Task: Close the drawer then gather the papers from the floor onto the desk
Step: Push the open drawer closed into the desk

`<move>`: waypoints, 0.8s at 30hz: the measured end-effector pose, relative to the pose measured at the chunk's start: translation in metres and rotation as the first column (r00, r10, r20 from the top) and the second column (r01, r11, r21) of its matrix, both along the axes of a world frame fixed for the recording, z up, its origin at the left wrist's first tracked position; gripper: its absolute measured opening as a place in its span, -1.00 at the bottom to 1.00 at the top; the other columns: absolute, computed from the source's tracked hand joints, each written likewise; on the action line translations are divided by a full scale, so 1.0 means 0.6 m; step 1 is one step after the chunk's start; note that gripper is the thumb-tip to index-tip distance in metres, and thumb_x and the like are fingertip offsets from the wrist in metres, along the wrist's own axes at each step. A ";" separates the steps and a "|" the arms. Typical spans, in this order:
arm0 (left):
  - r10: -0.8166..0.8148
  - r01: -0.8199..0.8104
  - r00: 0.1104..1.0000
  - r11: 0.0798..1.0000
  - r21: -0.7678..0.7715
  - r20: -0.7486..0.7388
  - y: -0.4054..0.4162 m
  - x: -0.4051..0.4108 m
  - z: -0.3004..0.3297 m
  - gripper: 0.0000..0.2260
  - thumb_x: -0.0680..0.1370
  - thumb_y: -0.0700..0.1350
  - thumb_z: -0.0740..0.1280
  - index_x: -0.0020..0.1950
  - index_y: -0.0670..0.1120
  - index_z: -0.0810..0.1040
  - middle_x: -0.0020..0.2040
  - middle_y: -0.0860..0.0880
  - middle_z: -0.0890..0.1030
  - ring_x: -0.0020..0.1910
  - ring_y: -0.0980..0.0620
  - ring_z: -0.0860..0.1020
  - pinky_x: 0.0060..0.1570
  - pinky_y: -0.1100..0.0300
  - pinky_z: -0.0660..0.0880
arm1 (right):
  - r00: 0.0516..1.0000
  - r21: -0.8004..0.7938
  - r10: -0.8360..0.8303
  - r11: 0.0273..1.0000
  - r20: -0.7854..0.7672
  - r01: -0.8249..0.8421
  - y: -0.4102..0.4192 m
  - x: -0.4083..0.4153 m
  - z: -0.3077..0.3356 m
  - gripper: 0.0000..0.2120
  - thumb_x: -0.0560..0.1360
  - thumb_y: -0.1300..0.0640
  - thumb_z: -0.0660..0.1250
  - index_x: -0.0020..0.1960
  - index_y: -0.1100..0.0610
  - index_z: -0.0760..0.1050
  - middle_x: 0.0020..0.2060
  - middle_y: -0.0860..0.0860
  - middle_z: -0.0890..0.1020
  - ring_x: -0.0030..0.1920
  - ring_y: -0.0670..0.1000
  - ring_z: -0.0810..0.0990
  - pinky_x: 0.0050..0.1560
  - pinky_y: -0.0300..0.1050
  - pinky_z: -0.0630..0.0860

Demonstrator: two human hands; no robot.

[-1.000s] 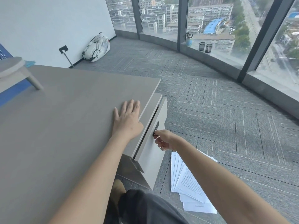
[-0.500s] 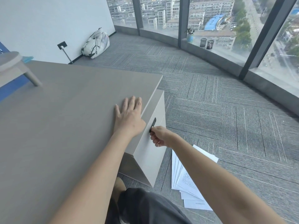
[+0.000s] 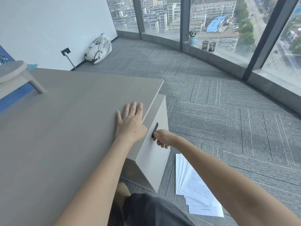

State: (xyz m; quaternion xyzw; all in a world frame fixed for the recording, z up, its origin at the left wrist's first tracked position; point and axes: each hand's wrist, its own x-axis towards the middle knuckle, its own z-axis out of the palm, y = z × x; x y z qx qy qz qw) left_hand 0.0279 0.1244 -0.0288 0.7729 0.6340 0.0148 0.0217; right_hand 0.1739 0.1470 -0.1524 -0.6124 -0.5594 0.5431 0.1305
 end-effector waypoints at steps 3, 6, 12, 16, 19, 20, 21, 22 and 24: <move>0.002 -0.002 1.000 1.000 0.002 -0.007 0.001 -0.001 0.000 -0.26 0.51 -0.14 0.17 0.64 -0.01 -0.08 0.67 -0.01 -0.05 0.64 -0.08 -0.09 0.55 -0.24 -0.10 | 0.977 0.180 0.053 0.980 0.205 -0.091 -0.009 -0.002 -0.001 -0.72 0.65 0.11 0.01 0.05 0.23 0.44 -0.20 0.16 0.58 -0.31 0.14 0.51 -0.32 -0.07 0.41; 0.005 -0.005 1.000 1.000 0.004 -0.006 0.001 -0.001 -0.001 -0.27 0.52 -0.13 0.17 0.64 0.00 -0.08 0.67 0.00 -0.05 0.64 -0.07 -0.10 0.55 -0.24 -0.10 | 0.898 0.372 0.014 0.907 0.440 -0.197 -0.023 -0.004 -0.015 -0.67 0.67 0.06 -0.03 0.14 0.25 0.40 0.05 0.27 0.63 -0.01 0.31 0.60 -0.16 0.04 0.36; 0.006 -0.006 1.000 1.000 0.005 -0.005 0.002 -0.001 -0.001 -0.26 0.51 -0.14 0.18 0.64 0.01 -0.08 0.67 0.01 -0.05 0.64 -0.06 -0.10 0.56 -0.23 -0.11 | 0.798 0.506 -0.042 0.793 0.601 -0.340 -0.035 -0.009 -0.025 -0.82 0.62 0.25 0.06 0.14 0.19 0.39 0.03 0.17 0.66 -0.03 0.28 0.67 -0.23 0.01 0.30; 0.011 -0.011 1.000 1.000 0.006 -0.014 0.003 -0.003 -0.001 -0.26 0.51 -0.12 0.20 0.64 0.02 -0.07 0.67 0.02 -0.04 0.64 -0.05 -0.08 0.56 -0.22 -0.10 | 0.783 0.487 -0.054 0.809 0.619 -0.329 -0.047 -0.016 -0.024 -0.69 0.51 0.38 0.07 0.21 0.18 0.36 -0.04 0.17 0.69 -0.04 0.26 0.67 -0.22 0.00 0.31; 0.011 -0.011 1.000 1.000 0.007 -0.004 0.001 -0.002 0.000 -0.26 0.50 -0.12 0.20 0.64 0.02 -0.05 0.66 0.02 -0.02 0.64 -0.05 -0.07 0.56 -0.21 -0.09 | 0.779 0.483 -0.048 0.808 0.625 -0.337 -0.046 -0.015 -0.023 -0.72 0.52 0.37 0.08 0.18 0.18 0.36 -0.04 0.17 0.68 -0.04 0.27 0.67 -0.21 0.00 0.32; 0.011 -0.011 1.000 1.000 0.008 -0.001 0.001 -0.002 0.000 -0.26 0.50 -0.12 0.20 0.64 0.02 -0.04 0.66 0.02 -0.02 0.64 -0.05 -0.07 0.56 -0.21 -0.08 | 0.783 0.485 -0.045 0.806 0.621 -0.338 -0.044 -0.013 -0.022 -0.78 0.55 0.33 0.09 0.16 0.19 0.37 -0.04 0.18 0.68 -0.03 0.27 0.67 -0.21 0.00 0.32; 0.012 -0.012 1.000 1.000 0.007 0.001 0.001 -0.003 0.001 -0.25 0.50 -0.11 0.21 0.64 0.02 -0.03 0.66 0.02 -0.01 0.64 -0.05 -0.06 0.56 -0.21 -0.08 | 0.785 0.483 -0.038 0.806 0.618 -0.341 -0.042 -0.012 -0.020 -0.83 0.59 0.27 0.09 0.16 0.19 0.37 -0.02 0.18 0.68 -0.02 0.27 0.67 -0.21 0.01 0.32; 0.015 -0.015 1.000 1.000 0.004 0.004 0.001 -0.003 0.001 -0.25 0.49 -0.10 0.22 0.64 0.03 -0.03 0.67 0.02 -0.01 0.64 -0.04 -0.06 0.56 -0.20 -0.08 | 0.787 0.479 -0.028 0.807 0.616 -0.346 -0.041 -0.010 -0.017 -0.84 0.63 0.21 0.09 0.16 0.19 0.38 0.00 0.19 0.67 0.00 0.28 0.66 -0.20 0.01 0.32; 0.022 -0.022 1.000 1.000 -0.007 0.017 0.000 -0.002 0.003 -0.24 0.49 -0.05 0.23 0.64 0.03 -0.03 0.66 0.03 -0.01 0.64 -0.03 -0.06 0.57 -0.18 -0.10 | 0.788 0.468 -0.015 0.811 0.616 -0.351 -0.040 -0.008 -0.010 -0.78 0.66 0.10 0.09 0.18 0.20 0.39 0.07 0.20 0.66 0.05 0.28 0.65 -0.17 0.01 0.33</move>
